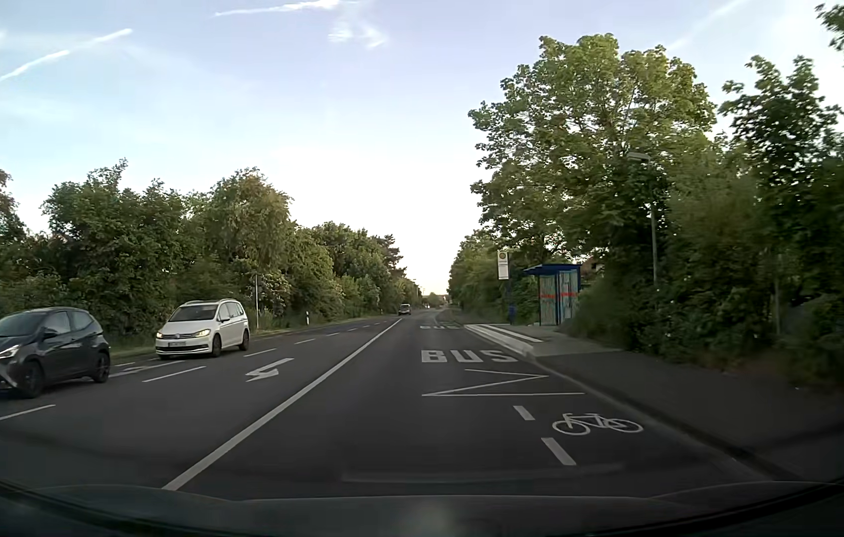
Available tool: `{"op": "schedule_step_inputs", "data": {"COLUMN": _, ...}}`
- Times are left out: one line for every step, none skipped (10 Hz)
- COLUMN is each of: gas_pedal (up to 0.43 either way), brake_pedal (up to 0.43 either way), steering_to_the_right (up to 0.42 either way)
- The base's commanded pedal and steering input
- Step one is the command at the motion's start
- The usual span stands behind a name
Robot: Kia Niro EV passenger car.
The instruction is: Follow the waypoints while adhering to traffic rules and regulations
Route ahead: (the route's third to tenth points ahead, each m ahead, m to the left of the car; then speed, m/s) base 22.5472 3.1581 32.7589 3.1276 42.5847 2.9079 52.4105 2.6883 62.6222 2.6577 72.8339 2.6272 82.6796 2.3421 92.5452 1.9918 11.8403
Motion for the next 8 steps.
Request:
{"op": "schedule_step_inputs", "data": {"gas_pedal": 0.098, "brake_pedal": 0.000, "steering_to_the_right": -0.007}}
{"op": "schedule_step_inputs", "data": {"gas_pedal": 0.098, "brake_pedal": 0.000, "steering_to_the_right": -0.007}}
{"op": "schedule_step_inputs", "data": {"gas_pedal": 0.098, "brake_pedal": 0.000, "steering_to_the_right": -0.007}}
{"op": "schedule_step_inputs", "data": {"gas_pedal": 0.098, "brake_pedal": 0.000, "steering_to_the_right": -0.007}}
{"op": "schedule_step_inputs", "data": {"gas_pedal": 0.098, "brake_pedal": 0.000, "steering_to_the_right": -0.007}}
{"op": "schedule_step_inputs", "data": {"gas_pedal": 0.098, "brake_pedal": 0.000, "steering_to_the_right": -0.007}}
{"op": "schedule_step_inputs", "data": {"gas_pedal": 0.098, "brake_pedal": 0.000, "steering_to_the_right": -0.006}}
{"op": "schedule_step_inputs", "data": {"gas_pedal": 0.098, "brake_pedal": 0.000, "steering_to_the_right": -0.006}}
